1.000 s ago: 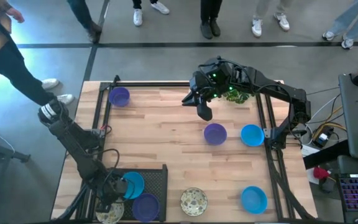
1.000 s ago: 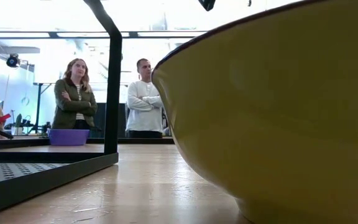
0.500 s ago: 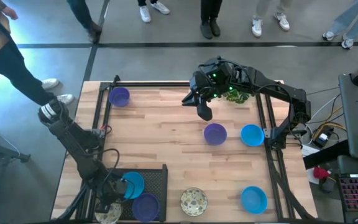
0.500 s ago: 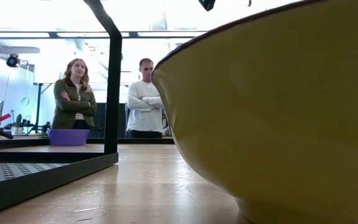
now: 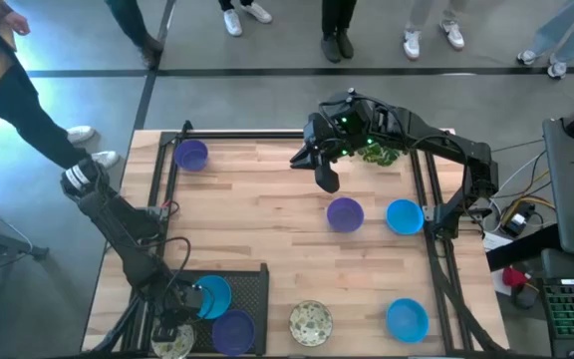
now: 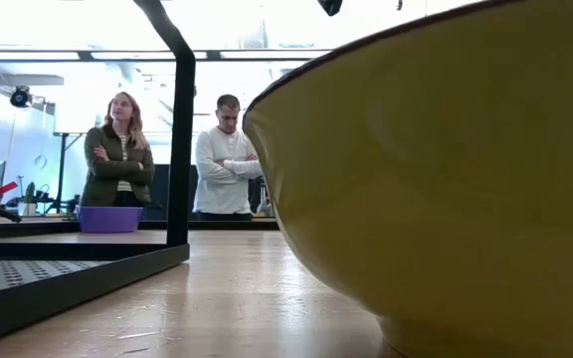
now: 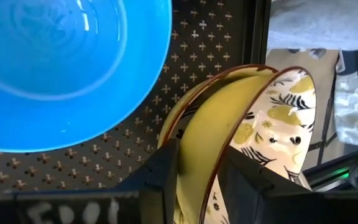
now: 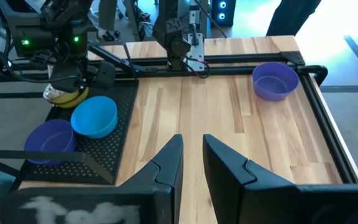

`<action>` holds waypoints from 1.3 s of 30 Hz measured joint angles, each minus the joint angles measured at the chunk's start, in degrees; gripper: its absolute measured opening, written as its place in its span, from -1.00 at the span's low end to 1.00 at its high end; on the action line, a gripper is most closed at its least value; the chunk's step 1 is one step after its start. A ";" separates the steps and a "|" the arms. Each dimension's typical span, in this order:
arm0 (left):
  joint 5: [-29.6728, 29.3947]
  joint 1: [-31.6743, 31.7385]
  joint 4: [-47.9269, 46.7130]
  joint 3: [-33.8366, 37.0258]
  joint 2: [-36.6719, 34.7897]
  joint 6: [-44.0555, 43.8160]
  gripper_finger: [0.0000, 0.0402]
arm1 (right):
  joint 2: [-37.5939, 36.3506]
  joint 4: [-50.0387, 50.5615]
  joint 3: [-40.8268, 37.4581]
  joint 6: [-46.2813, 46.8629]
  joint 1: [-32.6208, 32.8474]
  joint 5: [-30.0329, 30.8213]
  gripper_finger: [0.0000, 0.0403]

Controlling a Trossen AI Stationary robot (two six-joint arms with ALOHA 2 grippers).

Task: Pick & Place Mini bowls
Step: Stack the top yellow patterned bowl on the yellow patterned bowl on the shelf

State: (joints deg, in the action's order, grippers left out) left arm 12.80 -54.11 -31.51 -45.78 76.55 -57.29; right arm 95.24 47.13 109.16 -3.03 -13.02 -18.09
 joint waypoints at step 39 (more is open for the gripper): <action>-0.01 0.28 -5.03 -1.22 -5.62 -3.76 -0.50 | 0.00 -0.21 -0.22 -0.22 0.00 0.00 -0.72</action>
State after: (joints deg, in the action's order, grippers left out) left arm 12.80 -53.83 -36.54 -47.00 70.94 -61.05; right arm 95.24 46.92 108.95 -3.25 -13.01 -18.08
